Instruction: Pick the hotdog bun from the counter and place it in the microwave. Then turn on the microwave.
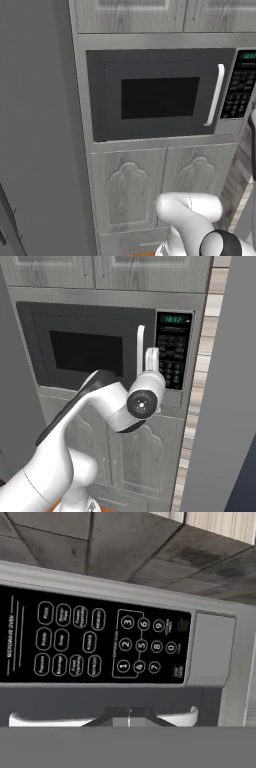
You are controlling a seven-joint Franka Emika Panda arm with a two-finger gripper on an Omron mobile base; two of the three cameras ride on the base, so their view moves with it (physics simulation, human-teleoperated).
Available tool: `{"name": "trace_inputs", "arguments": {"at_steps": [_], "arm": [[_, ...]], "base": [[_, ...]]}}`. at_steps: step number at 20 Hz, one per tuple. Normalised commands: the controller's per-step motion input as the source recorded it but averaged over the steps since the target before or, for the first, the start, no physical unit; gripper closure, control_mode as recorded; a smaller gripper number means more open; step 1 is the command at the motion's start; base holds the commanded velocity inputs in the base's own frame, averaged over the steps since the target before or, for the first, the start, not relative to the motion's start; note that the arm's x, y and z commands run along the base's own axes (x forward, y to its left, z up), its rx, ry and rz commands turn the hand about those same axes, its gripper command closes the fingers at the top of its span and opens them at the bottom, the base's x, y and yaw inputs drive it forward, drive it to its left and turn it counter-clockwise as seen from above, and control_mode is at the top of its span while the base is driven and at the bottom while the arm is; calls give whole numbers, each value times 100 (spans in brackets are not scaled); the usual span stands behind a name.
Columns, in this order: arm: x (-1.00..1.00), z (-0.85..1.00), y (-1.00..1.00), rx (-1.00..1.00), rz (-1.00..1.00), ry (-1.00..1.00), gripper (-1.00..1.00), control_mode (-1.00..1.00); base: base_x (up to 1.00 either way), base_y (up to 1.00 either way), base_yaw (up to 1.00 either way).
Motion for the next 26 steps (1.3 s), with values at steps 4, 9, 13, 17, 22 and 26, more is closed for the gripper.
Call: {"name": "trace_inputs", "arguments": {"at_steps": [4, 9, 13, 17, 22, 26], "arm": [[0, -14, -9, 9, -4, 0, 100, -100], [0, -9, -14, 10, -3, 0, 100, -100], [0, -7, -18, 9, -2, 0, 100, -100], [0, -9, -15, 8, -1, 0, 100, -100], [1, -15, -7, 5, -1, 0, 100, -100], [5, -14, -3, 6, -1, 0, 100, -100]], "base": [[0, 0, 0], [0, 0, 0], [0, 0, 0], [0, 0, 0], [0, 0, 0], [0, 0, 0]]}}
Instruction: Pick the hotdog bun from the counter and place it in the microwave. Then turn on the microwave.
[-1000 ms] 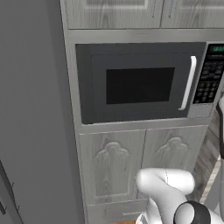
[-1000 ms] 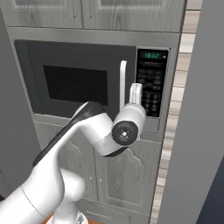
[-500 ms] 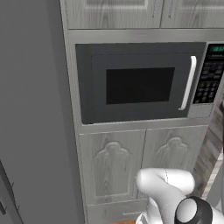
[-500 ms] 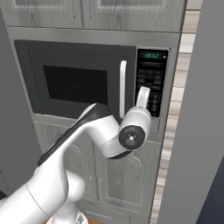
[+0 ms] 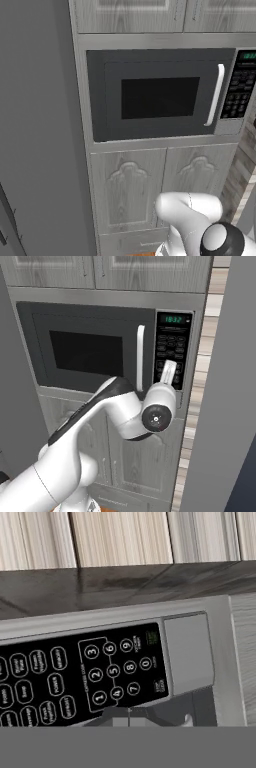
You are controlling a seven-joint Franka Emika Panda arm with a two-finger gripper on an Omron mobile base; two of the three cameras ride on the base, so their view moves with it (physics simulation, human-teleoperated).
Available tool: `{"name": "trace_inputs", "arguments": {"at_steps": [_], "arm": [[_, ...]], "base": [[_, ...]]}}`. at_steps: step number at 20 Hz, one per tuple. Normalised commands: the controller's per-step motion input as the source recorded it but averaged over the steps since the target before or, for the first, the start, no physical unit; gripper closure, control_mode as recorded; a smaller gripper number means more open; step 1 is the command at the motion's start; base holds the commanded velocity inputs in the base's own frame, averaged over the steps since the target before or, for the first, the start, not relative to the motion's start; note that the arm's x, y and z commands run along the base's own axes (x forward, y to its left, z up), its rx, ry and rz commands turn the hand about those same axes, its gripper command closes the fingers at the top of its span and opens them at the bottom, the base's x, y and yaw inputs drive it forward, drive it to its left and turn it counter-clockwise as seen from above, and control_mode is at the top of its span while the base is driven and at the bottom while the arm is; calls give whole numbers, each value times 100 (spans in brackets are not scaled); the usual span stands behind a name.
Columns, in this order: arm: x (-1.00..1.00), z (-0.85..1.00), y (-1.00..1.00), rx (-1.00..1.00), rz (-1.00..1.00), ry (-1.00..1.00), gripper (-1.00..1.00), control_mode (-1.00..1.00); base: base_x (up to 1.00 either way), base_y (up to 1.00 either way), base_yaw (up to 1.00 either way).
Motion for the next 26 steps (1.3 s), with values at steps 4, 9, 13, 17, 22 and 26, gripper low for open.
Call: {"name": "trace_inputs", "arguments": {"at_steps": [4, 9, 13, 17, 22, 26], "arm": [[5, -11, -2, 6, -1, 0, 100, -100], [7, -9, -3, 6, -1, 0, 100, -100], [7, -8, -5, 5, -1, 0, 100, -100], [9, -8, -6, 5, -1, 0, 100, -100], [8, -8, -5, 4, -1, 0, 100, -100], [9, -9, -6, 3, 0, 0, 100, -100]], "base": [[0, 0, 0], [0, 0, 0], [0, 0, 0], [0, 0, 0], [0, 0, 0], [0, 0, 0]]}}
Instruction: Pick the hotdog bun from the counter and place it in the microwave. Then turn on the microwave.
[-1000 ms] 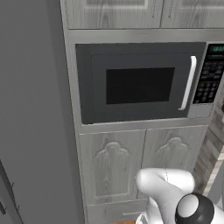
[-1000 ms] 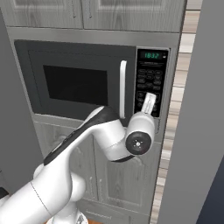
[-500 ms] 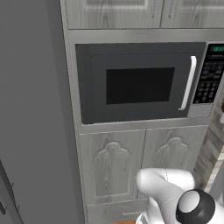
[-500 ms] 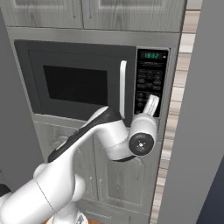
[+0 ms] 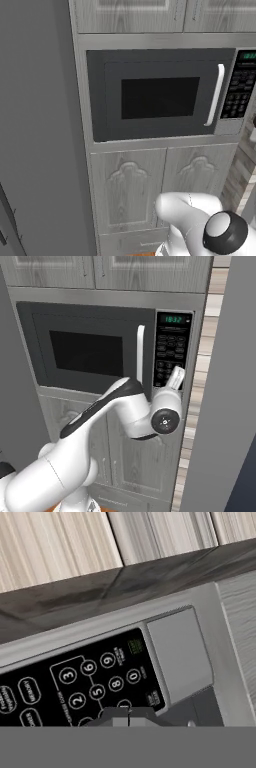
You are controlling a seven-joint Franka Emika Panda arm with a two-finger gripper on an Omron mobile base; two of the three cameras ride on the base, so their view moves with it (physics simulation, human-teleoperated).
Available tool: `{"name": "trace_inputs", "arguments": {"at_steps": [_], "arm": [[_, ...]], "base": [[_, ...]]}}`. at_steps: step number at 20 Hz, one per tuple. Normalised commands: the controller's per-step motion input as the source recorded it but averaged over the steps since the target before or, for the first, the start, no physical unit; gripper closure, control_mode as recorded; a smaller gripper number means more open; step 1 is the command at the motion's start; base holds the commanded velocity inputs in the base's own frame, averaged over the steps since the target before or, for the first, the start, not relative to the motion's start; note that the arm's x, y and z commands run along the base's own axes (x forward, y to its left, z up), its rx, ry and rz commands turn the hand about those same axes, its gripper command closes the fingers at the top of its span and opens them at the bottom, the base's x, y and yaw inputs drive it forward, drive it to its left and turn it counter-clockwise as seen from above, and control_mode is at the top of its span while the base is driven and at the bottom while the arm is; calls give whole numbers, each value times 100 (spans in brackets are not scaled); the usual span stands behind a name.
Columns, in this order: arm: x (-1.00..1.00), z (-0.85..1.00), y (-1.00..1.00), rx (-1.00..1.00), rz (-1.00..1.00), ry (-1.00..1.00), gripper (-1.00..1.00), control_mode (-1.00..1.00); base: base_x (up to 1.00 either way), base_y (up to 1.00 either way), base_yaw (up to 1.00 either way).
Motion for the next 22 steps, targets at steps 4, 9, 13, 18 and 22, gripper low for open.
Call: {"name": "trace_inputs", "arguments": {"at_steps": [4, 9, 13, 18, 22], "arm": [[11, -10, -4, 3, 0, 0, 100, -100], [13, -11, -4, 2, 0, 0, 100, -100], [13, -14, -4, 1, 0, 0, 100, -100], [12, -11, -7, 0, 0, -2, 100, -100], [13, -8, -8, 0, 0, -2, 100, -100]], "base": [[0, 0, 0], [0, 0, 0], [0, 0, 0], [0, 0, 0], [0, 0, 0]]}}
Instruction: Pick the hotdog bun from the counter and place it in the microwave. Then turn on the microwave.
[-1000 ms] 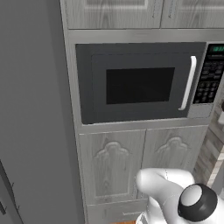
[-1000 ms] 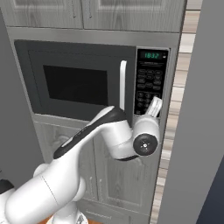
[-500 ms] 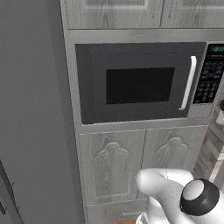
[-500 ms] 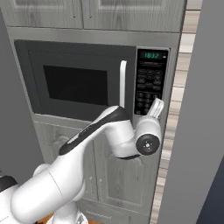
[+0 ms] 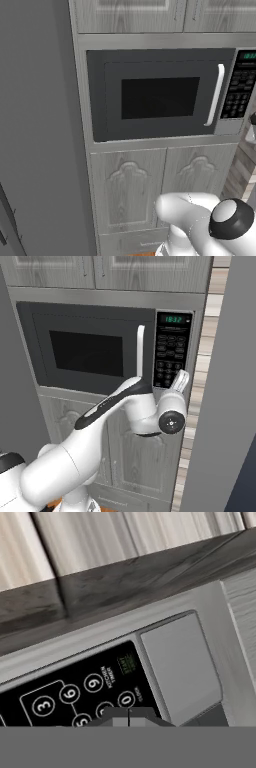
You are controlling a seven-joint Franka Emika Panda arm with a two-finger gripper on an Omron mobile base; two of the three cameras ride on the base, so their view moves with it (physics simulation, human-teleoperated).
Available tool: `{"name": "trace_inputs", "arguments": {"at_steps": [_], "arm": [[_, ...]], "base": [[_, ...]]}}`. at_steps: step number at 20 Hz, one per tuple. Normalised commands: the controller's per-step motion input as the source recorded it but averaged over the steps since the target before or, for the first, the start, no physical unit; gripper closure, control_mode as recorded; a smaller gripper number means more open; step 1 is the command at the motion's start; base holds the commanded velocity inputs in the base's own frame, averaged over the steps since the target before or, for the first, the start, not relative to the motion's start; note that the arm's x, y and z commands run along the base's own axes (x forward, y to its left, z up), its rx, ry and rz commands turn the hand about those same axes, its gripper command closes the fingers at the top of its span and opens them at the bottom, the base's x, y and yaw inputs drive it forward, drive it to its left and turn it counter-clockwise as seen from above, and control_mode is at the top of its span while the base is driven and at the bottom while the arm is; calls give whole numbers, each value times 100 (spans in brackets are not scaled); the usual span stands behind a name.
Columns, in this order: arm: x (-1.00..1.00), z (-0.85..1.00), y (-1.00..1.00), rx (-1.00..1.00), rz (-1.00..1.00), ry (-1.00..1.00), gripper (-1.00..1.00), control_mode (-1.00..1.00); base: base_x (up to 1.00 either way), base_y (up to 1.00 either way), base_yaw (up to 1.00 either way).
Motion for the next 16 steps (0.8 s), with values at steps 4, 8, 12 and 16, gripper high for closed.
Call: {"name": "trace_inputs", "arguments": {"at_steps": [4, 8, 12, 16], "arm": [[12, -5, -6, 0, 0, -2, 100, -100], [12, -1, -8, 0, 0, -1, 100, -100], [14, -1, -8, 1, 0, 0, 100, -100], [13, -3, -7, 1, 0, 0, 100, -100]], "base": [[0, 0, 0], [0, 0, 0], [0, 0, 0], [0, 0, 0]]}}
